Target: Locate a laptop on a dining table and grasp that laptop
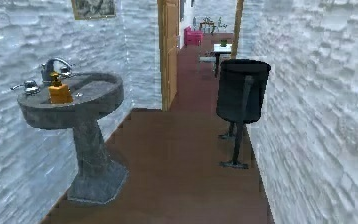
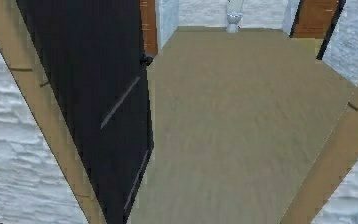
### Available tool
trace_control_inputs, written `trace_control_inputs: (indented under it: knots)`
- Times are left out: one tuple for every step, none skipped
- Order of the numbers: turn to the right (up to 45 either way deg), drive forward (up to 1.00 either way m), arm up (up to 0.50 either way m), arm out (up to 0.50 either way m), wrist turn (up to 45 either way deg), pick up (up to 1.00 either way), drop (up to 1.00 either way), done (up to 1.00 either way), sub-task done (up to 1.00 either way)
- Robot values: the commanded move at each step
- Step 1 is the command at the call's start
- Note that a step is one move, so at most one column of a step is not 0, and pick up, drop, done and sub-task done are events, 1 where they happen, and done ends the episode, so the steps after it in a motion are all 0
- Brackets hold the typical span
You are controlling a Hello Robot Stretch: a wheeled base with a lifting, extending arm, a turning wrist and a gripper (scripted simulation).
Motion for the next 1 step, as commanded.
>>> trace_control_inputs:
  knots:
    - [0.0, 1.0, 0.0, 0.0, 0.0, 0.0, 0.0, 0.0, 0.0]
